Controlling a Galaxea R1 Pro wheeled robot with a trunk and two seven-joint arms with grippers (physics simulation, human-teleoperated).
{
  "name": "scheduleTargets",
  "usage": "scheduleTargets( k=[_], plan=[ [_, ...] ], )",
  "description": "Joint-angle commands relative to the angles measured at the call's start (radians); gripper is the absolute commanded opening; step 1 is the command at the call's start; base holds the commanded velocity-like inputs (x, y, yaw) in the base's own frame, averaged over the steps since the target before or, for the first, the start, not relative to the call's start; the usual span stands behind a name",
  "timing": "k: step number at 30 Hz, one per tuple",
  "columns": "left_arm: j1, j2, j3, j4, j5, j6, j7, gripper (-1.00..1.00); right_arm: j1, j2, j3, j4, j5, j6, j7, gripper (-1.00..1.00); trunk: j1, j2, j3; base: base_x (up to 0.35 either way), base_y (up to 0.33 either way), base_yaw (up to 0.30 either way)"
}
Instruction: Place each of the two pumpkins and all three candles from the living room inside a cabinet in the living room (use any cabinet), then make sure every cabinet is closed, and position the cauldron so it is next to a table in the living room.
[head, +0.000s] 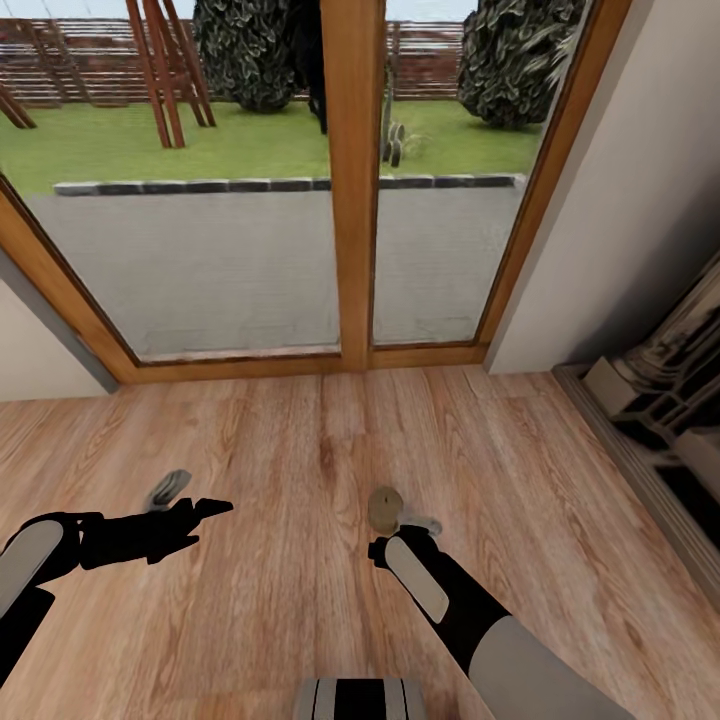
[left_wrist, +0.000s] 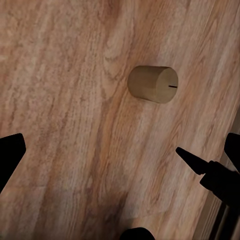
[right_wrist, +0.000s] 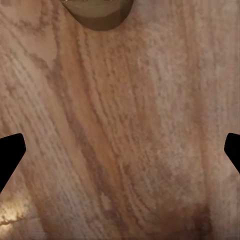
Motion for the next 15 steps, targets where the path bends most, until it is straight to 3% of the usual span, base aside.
scheduleTargets(
  k=[1,15],
  plan=[
    [-0.001,0.001,-0.001,-0.001,0.01,0.0,0.01,1.0,-0.001,-0.001,0.003,-0.001,-0.007,0.002,-0.008,1.0,0.0,0.0,-0.001,0.037,0.0,0.0],
    [-0.001,0.002,-0.003,0.001,0.01,0.0,0.01,1.0,-0.001,-0.001,0.003,-0.002,-0.006,0.001,-0.008,1.0,0.0,0.0,-0.001,0.127,0.0,0.0]
  ],
)
